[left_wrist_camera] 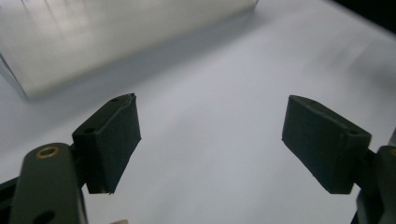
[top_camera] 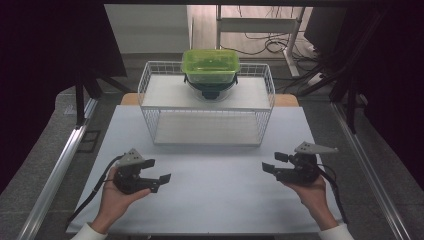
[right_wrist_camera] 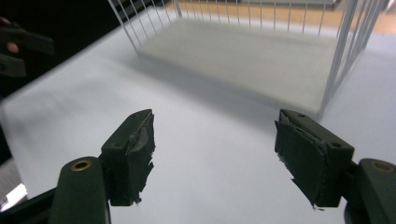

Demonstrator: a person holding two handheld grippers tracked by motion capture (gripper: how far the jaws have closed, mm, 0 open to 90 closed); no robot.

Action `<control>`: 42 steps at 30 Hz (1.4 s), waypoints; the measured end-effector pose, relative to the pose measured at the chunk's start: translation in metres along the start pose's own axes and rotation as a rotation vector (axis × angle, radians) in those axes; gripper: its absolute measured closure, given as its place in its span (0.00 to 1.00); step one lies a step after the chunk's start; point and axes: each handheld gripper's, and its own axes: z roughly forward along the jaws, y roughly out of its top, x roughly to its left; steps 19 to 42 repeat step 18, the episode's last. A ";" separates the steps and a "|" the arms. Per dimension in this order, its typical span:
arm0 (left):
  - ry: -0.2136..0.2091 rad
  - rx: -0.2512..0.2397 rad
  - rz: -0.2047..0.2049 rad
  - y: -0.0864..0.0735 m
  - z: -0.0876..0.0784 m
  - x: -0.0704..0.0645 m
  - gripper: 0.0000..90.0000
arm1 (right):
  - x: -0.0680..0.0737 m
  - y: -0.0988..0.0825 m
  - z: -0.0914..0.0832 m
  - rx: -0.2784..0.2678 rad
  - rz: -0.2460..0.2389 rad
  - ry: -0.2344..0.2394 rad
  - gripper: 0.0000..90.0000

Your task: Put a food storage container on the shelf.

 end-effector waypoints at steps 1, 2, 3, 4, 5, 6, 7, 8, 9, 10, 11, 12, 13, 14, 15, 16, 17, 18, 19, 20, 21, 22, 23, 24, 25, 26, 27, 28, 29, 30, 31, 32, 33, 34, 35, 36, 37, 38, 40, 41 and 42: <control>0.010 0.009 -0.002 -0.003 0.002 -0.001 0.20 | 0.000 -0.005 0.003 0.018 -0.016 -0.006 0.31; 0.011 0.018 -0.001 -0.005 0.003 0.000 0.20 | 0.001 -0.010 0.005 0.041 -0.030 -0.016 0.30; 0.017 0.021 0.002 -0.006 0.005 0.000 0.20 | 0.002 -0.013 0.008 0.061 -0.044 -0.025 0.29; 0.018 0.020 0.001 -0.006 0.005 -0.001 0.20 | 0.004 -0.016 0.011 0.082 -0.059 -0.030 0.29; 0.015 0.019 -0.001 -0.007 0.005 -0.001 0.20 | 0.005 -0.017 0.013 0.091 -0.060 -0.030 0.28; 0.013 0.018 -0.003 -0.007 0.005 -0.001 0.20 | 0.005 -0.018 0.015 0.097 -0.061 -0.030 0.27; 0.018 0.014 -0.005 -0.008 0.005 0.000 0.20 | 0.006 -0.020 0.017 0.104 -0.062 -0.027 0.27; 0.022 0.012 -0.004 -0.009 0.005 0.000 0.20 | 0.007 -0.021 0.018 0.109 -0.066 -0.027 0.26; 0.022 0.013 -0.007 -0.010 0.005 0.001 0.20 | 0.008 -0.021 0.019 0.113 -0.071 -0.028 0.25; 0.021 0.012 -0.012 -0.010 0.005 0.001 0.20 | 0.008 -0.022 0.019 0.114 -0.076 -0.033 0.25; 0.022 0.011 -0.012 -0.011 0.005 0.002 0.20 | 0.009 -0.023 0.019 0.114 -0.078 -0.040 0.25; 0.022 0.011 -0.014 -0.011 0.005 0.002 0.20 | 0.009 -0.024 0.018 0.111 -0.078 -0.048 0.24; 0.020 0.010 -0.014 -0.011 0.005 0.003 0.20 | 0.008 -0.024 0.017 0.107 -0.078 -0.055 0.24; 0.021 0.010 -0.013 -0.012 0.005 0.003 0.20 | 0.008 -0.025 0.016 0.102 -0.070 -0.062 0.23; 0.022 0.010 -0.012 -0.011 0.006 0.003 0.19 | 0.007 -0.026 0.013 0.089 -0.055 -0.065 0.23; 0.024 0.009 -0.016 -0.011 0.006 0.004 0.19 | 0.007 -0.026 0.012 0.080 -0.044 -0.064 0.23; 0.024 0.007 -0.018 -0.011 0.006 0.004 0.19 | 0.006 -0.028 0.011 0.066 -0.031 -0.064 0.22; 0.023 0.006 -0.025 -0.011 0.006 0.005 0.19 | 0.005 -0.028 0.010 0.064 -0.023 -0.063 0.22; 0.023 0.006 -0.025 -0.011 0.006 0.005 0.19 | 0.005 -0.028 0.010 0.064 -0.023 -0.063 0.22; 0.023 0.006 -0.025 -0.011 0.006 0.005 0.19 | 0.005 -0.028 0.010 0.064 -0.023 -0.063 0.22; 0.023 0.006 -0.025 -0.011 0.006 0.005 0.19 | 0.005 -0.028 0.010 0.064 -0.023 -0.063 0.22; 0.023 0.006 -0.025 -0.011 0.006 0.005 0.19 | 0.005 -0.028 0.010 0.064 -0.023 -0.063 0.22; 0.023 0.006 -0.025 -0.011 0.006 0.005 0.19 | 0.005 -0.028 0.010 0.064 -0.023 -0.063 0.22; 0.023 0.006 -0.025 -0.011 0.006 0.005 0.19 | 0.005 -0.028 0.010 0.064 -0.023 -0.063 0.22; 0.023 0.006 -0.025 -0.011 0.006 0.005 0.19 | 0.005 -0.028 0.010 0.064 -0.023 -0.063 0.22; 0.023 0.006 -0.025 -0.011 0.006 0.005 0.19 | 0.005 -0.028 0.010 0.064 -0.023 -0.063 0.22; 0.023 0.006 -0.025 -0.011 0.006 0.005 0.19 | 0.005 -0.028 0.010 0.064 -0.023 -0.063 0.22; 0.023 0.006 -0.025 -0.011 0.006 0.005 0.19 | 0.005 -0.028 0.010 0.064 -0.023 -0.063 0.22; 0.023 0.006 -0.025 -0.011 0.006 0.005 0.19 | 0.005 -0.028 0.010 0.064 -0.023 -0.063 0.22; 0.023 0.006 -0.025 -0.011 0.006 0.005 0.19 | 0.005 -0.028 0.010 0.064 -0.023 -0.063 0.22; 0.023 0.006 -0.025 -0.011 0.006 0.005 0.19 | 0.005 -0.028 0.010 0.064 -0.023 -0.063 0.22; 0.023 0.006 -0.025 -0.011 0.006 0.005 0.19 | 0.005 -0.028 0.010 0.064 -0.023 -0.063 0.22; 0.023 0.006 -0.025 -0.011 0.006 0.005 0.19 | 0.005 -0.028 0.010 0.064 -0.023 -0.063 0.22; 0.023 0.006 -0.025 -0.011 0.006 0.005 0.19 | 0.005 -0.028 0.010 0.064 -0.023 -0.063 0.22; 0.023 0.006 -0.025 -0.011 0.006 0.005 0.19 | 0.005 -0.028 0.010 0.064 -0.023 -0.063 0.22; 0.023 0.006 -0.025 -0.011 0.006 0.005 0.19 | 0.005 -0.028 0.010 0.064 -0.023 -0.063 0.22; 0.023 0.006 -0.025 -0.011 0.006 0.005 0.19 | 0.005 -0.028 0.010 0.064 -0.023 -0.063 0.22; 0.023 0.006 -0.025 -0.011 0.006 0.005 0.19 | 0.005 -0.028 0.010 0.064 -0.023 -0.063 0.22; 0.023 0.006 -0.025 -0.011 0.006 0.005 0.19 | 0.005 -0.028 0.010 0.064 -0.023 -0.063 0.22; 0.023 0.006 -0.025 -0.011 0.006 0.005 0.19 | 0.005 -0.028 0.010 0.064 -0.023 -0.063 0.22; 0.023 0.006 -0.025 -0.011 0.006 0.005 0.19 | 0.005 -0.028 0.010 0.064 -0.023 -0.063 0.22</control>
